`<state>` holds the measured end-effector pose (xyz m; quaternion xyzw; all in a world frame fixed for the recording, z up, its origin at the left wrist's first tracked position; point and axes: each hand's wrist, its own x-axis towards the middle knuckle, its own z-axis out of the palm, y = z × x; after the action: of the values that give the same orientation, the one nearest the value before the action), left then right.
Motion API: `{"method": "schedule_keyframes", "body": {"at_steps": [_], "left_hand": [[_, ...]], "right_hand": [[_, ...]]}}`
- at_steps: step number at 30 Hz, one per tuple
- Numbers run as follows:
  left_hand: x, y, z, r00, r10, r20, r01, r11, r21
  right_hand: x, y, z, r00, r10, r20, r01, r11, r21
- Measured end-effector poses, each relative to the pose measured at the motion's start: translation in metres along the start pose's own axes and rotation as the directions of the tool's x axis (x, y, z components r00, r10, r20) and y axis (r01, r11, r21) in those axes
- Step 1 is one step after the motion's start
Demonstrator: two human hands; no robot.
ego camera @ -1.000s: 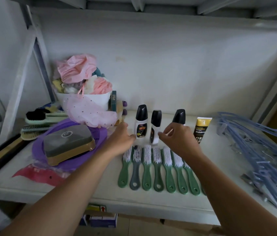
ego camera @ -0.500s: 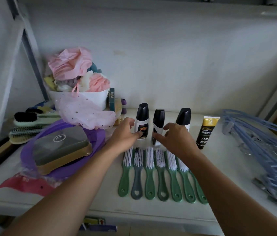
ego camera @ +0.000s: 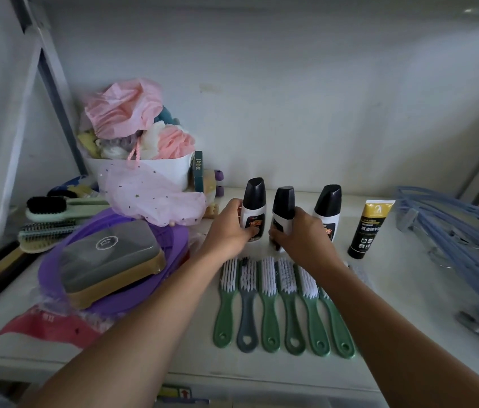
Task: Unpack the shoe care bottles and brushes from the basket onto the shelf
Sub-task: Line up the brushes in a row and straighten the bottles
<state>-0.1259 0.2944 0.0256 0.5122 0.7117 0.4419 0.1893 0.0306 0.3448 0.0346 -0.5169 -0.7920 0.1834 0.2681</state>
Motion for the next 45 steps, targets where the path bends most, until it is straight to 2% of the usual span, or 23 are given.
{"method": "schedule_keyframes", "body": {"at_steps": [12,26,33,38,45], "left_hand": [[0.011,-0.012,-0.018,0.984,-0.048,0.172,0.042,0.998,0.038],[0.013,-0.016,-0.019,0.995,-0.032,0.097,0.034,0.999,-0.018],[0.017,-0.020,-0.020,0.994,-0.051,0.101,0.052,0.999,-0.006],[0.019,-0.023,-0.020,0.994,-0.051,0.101,0.051,0.999,0.009],[0.020,-0.025,-0.020,0.994,-0.058,0.091,0.058,0.998,-0.001]], "right_hand": [[0.006,0.010,-0.001,0.999,0.013,0.051,-0.021,0.985,0.169],[0.020,0.012,0.017,0.994,0.053,0.095,-0.080,0.947,0.311],[0.025,0.011,0.028,0.988,0.039,0.149,-0.077,0.964,0.253],[0.032,0.014,0.031,0.982,0.024,0.188,-0.081,0.949,0.304],[0.038,0.018,0.031,0.976,-0.009,0.220,-0.049,0.965,0.257]]}}
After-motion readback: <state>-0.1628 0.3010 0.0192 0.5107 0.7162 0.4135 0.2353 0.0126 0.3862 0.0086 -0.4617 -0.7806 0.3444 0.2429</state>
